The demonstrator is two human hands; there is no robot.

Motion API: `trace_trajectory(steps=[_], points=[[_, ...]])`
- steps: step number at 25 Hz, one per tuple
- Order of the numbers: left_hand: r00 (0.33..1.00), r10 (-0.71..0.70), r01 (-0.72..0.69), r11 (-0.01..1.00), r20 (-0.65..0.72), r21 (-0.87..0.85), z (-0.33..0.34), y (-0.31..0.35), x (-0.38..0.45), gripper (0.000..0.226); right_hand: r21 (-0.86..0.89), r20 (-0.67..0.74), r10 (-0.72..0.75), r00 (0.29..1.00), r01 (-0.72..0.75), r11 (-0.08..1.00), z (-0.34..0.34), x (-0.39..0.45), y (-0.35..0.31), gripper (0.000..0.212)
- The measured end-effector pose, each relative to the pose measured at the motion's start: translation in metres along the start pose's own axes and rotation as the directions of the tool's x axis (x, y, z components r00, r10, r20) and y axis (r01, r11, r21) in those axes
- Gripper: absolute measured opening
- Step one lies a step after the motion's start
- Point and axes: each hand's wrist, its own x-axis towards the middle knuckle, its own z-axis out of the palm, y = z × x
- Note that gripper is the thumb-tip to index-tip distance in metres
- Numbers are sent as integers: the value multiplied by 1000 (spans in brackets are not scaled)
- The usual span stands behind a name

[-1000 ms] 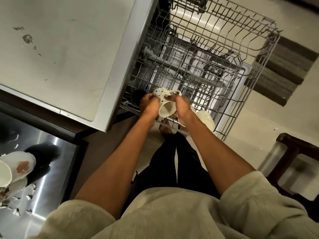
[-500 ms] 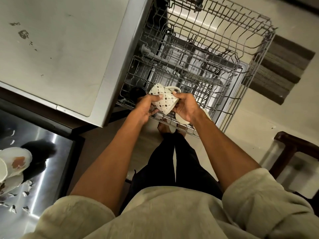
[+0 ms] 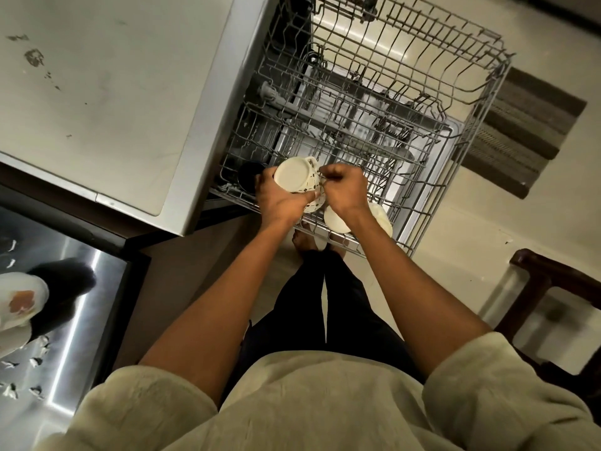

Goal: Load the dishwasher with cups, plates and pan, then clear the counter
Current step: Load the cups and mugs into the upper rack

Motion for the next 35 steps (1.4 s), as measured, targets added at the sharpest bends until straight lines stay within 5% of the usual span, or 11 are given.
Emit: trace_trajectory(steps=[5,17,31,35], points=[[970,241,-240,933,29,268,10,-8,-2,92,45,72,49,996,-52,998,4,-6,-1,41],[935,261,-327,895,240,303,3,-24,-6,44,-92,182,192,964,-178,980,23,-25,4,57],[906,291,-376,888,307,267,-6,-23,5,35,-285,259,200,945,-123,951,32,-22,0,46],[970,184,-215,955,159,203,-14,-26,7,59,-406,92,61,994,-18,914,35,-24,-7,39]])
